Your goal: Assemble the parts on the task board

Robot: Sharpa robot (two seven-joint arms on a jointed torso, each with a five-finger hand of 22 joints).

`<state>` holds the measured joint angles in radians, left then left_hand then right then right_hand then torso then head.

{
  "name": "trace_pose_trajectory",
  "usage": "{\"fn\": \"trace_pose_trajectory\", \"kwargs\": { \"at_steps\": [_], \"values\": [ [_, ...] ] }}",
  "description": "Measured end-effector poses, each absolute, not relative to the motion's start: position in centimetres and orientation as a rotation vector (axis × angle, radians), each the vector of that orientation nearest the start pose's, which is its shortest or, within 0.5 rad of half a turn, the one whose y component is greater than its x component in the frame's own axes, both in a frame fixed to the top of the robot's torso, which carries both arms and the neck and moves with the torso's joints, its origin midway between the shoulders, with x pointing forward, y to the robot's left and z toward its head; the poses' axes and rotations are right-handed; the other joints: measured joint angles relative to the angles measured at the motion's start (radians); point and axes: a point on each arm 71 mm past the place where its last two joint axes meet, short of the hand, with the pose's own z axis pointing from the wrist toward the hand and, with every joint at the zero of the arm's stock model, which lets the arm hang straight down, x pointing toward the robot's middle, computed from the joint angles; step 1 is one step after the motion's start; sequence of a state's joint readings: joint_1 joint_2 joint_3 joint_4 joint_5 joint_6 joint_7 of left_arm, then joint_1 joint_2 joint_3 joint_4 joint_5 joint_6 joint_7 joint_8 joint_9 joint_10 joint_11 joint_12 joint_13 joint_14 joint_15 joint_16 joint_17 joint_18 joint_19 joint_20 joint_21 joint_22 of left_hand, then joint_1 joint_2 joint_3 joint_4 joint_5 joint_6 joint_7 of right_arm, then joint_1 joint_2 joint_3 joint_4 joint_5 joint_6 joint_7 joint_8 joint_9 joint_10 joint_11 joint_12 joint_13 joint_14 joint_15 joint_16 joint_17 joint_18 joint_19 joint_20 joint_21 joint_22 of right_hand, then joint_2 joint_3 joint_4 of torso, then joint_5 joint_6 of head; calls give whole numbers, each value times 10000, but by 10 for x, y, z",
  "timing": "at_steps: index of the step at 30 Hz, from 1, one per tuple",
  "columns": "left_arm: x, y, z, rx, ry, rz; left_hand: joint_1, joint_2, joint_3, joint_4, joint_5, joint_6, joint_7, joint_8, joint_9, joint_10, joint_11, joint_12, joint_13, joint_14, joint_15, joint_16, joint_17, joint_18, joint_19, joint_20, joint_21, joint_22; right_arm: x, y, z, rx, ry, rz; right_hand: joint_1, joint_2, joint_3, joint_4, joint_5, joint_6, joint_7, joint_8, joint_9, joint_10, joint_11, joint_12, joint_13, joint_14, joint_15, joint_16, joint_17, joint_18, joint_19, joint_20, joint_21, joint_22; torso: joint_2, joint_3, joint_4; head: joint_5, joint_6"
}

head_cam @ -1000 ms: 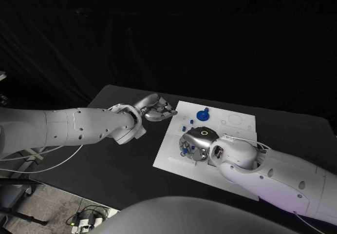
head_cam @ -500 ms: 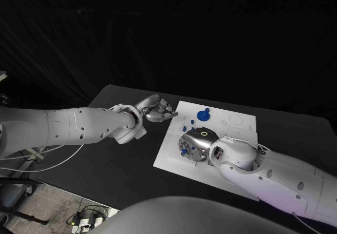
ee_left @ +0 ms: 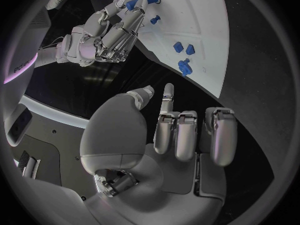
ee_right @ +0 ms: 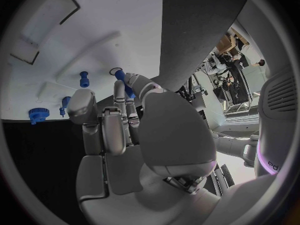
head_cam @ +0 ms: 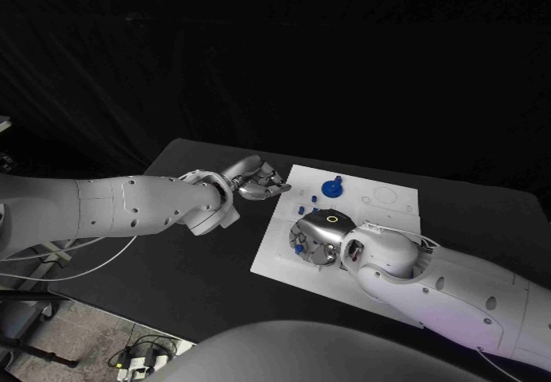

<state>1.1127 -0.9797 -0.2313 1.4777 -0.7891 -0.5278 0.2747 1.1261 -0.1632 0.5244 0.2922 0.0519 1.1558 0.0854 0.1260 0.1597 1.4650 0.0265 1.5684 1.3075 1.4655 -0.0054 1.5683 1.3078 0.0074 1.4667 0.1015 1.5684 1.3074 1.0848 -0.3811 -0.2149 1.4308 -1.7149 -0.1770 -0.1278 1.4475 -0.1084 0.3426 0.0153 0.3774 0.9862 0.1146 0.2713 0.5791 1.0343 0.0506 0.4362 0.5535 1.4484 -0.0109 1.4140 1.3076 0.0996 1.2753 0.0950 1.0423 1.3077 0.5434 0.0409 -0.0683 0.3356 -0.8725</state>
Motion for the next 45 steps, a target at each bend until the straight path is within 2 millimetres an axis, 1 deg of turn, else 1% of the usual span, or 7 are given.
{"fn": "trace_pose_trajectory", "kwargs": {
  "at_steps": [6,32,34,36,38,40,45],
  "values": [
    [439,291,-275,-4467,16897,-8802,0,0,0,0,0,0,0,0,0,0,0,0,0,0,0,0,-1,0,0,0,0,0,395,8,-289,-7416,18079,8485,0,0,28,-29,-5,3,2,-13,21,1,2,-6,-17,-37,-37,-55,-1,1,-38,33,-65,-1,0,0,0,7,0],
    [439,290,-276,-4548,17142,-8783,79,80,57,-2,0,0,0,0,0,0,0,0,-2,0,0,0,-4,1,0,0,0,0,396,1,-290,-7468,18125,8185,1,-1,95,-99,138,36,33,-58,110,-1,39,-183,-108,-232,18,-209,-132,1,-274,18,-411,-4,4,3,-1,68,0],
    [439,290,-276,-4553,17160,-8785,79,80,57,-2,0,0,0,0,0,0,0,0,-2,0,0,0,-4,1,0,0,0,0,396,1,-290,-7479,18128,8177,-40,-41,95,-99,138,28,41,-62,115,-104,117,-272,-133,-252,38,-209,-158,1,-325,69,-422,-4,4,3,0,56,0],
    [439,290,-276,-4554,17174,-8788,79,80,57,-2,0,0,0,0,0,0,0,0,-2,0,0,0,-4,0,0,0,0,0,396,1,-290,-7490,18138,8162,-51,-53,112,-116,119,-189,132,-268,91,-307,127,-394,-190,-285,72,-249,-194,1,-379,83,-510,-1,5,3,1,50,0],
    [439,289,-277,-4554,17190,-8798,79,79,57,-2,0,0,0,0,1,0,0,0,-2,0,0,0,-4,0,0,0,0,0,396,1,-290,-7509,18169,8129,-55,-50,137,-140,38,-432,105,-435,23,-438,143,-471,-264,-289,76,-249,-230,1,-413,87,-540,5,5,2,2,49,0],
    [439,289,-277,-4553,17205,-8806,79,80,57,-2,0,0,0,0,1,0,0,0,-2,0,0,0,-4,0,0,0,0,0,396,0,-291,-7524,18202,8094,-165,-56,159,-120,10,-663,119,-617,-63,-627,198,-574,-300,-339,126,-291,-265,145,-455,128,-629,4,6,1,4,49,0],
    [439,288,-277,-4558,17242,-8810,79,79,57,-2,0,0,0,0,1,0,0,0,-2,0,0,0,-4,0,0,0,0,0,396,0,-292,-7548,18282,8013,-250,-141,240,-93,-218,-1396,-40,-1214,-420,-1182,388,-764,-352,-500,214,-364,-414,157,-681,210,-913,4,6,2,5,49,0]
  ]
}}
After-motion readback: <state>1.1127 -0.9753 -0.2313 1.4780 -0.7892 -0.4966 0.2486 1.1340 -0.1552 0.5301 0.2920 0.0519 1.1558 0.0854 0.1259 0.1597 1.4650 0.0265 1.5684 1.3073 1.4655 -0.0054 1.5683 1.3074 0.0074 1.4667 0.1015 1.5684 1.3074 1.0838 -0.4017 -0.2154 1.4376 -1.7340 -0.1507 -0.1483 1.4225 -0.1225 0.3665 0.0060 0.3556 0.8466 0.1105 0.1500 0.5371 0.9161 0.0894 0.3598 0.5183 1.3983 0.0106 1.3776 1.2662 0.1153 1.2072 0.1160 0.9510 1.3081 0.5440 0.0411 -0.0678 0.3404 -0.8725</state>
